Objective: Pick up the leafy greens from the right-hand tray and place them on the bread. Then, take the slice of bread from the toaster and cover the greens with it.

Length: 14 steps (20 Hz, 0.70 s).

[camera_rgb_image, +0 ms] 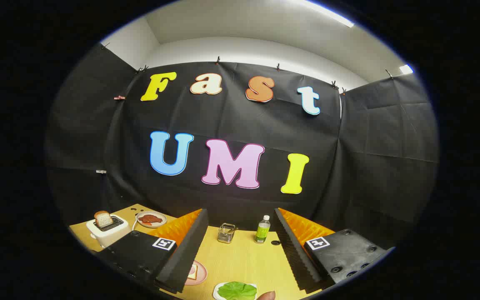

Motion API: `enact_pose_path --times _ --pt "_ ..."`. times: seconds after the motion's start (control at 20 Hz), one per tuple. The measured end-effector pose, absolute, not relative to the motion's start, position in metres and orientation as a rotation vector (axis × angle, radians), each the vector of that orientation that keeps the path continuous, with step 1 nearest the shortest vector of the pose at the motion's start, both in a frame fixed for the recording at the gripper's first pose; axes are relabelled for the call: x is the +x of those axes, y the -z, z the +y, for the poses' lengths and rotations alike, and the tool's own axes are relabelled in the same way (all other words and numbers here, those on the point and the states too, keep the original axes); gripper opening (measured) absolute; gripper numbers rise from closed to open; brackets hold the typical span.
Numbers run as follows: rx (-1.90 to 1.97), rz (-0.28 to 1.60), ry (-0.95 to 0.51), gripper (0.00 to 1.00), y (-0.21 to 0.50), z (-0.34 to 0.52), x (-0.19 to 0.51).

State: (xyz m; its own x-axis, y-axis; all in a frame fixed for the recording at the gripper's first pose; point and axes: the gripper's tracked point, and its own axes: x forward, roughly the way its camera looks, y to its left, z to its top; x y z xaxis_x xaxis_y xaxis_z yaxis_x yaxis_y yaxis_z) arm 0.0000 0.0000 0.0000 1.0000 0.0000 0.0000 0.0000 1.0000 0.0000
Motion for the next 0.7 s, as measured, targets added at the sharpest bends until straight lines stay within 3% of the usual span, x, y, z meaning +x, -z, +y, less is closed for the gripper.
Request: enact_pose_path --times 0.7 --pt "0.002 0.001 0.013 0.97 0.0047 -0.0051 -0.0006"
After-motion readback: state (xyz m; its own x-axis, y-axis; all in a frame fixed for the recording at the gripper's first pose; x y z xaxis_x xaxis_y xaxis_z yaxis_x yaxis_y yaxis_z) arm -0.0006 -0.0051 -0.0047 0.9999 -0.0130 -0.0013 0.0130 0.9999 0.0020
